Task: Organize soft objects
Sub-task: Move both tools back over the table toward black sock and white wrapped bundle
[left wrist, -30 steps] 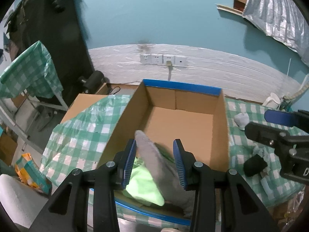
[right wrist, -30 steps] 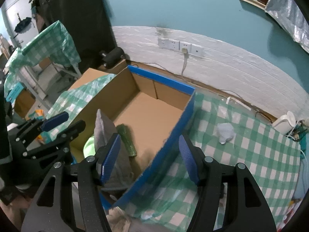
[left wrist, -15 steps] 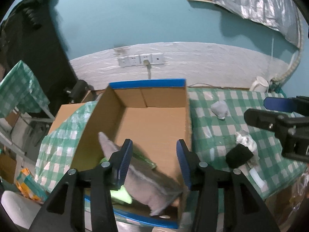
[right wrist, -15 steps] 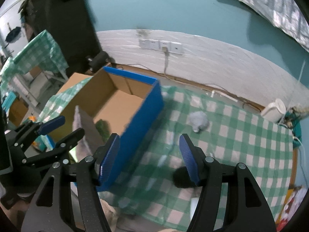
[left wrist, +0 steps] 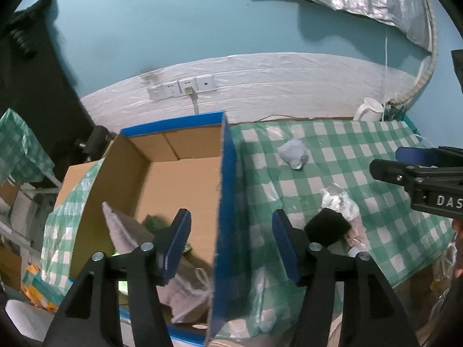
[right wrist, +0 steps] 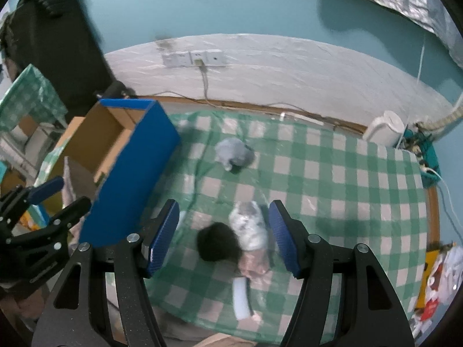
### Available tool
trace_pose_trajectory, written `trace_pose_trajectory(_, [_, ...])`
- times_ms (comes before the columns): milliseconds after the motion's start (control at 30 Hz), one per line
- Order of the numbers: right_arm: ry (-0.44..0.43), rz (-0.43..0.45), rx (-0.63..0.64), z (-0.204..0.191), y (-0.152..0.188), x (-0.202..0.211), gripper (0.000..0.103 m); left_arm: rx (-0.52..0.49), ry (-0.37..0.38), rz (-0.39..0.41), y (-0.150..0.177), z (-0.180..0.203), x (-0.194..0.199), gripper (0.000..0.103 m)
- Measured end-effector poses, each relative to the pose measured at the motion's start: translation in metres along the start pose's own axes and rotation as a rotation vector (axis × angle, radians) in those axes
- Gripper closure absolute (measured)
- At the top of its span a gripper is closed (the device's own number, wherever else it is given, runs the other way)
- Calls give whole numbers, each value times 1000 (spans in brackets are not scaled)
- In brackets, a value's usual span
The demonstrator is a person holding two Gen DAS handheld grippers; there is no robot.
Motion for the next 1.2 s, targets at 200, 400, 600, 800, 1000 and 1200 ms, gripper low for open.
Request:
trace_pose_trajectory(200, [14, -30, -22, 21, 11, -14, 39, -49, 9, -11, -1, 25, -7, 31])
trace_pose_trajectory(400, [24, -70, -35, 35, 18, -35, 38, -80, 7, -22, 1, 45, -19, 29])
trace_pose_trajectory(600, [21, -111, -39, 43, 22, -60, 38, -73, 31, -56, 3, 57, -37, 29])
trace_pose_trajectory(800, [7, -148, -44, 46, 26, -83, 38, -80, 32, -71, 4, 68, -53, 29])
trace_pose_trajectory(1000, [1, -173, -44, 47, 26, -104, 38, -91, 40, -100, 6, 77, -71, 29])
trace_pose_trajectory(1200, [-11, -212, -57, 48, 28, -126, 38, -109, 46, -116, 8, 87, -85, 29])
Point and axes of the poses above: each gripper's, at about its wrist camera, not at the fingertips, and x roughly against the way its jaws point, z to its right, y to its underside, the point moved 3 cm from there along -x, roughly the way its jaws point, and after that the axes turned 4 degrees about -z, right-handed, at the moved point
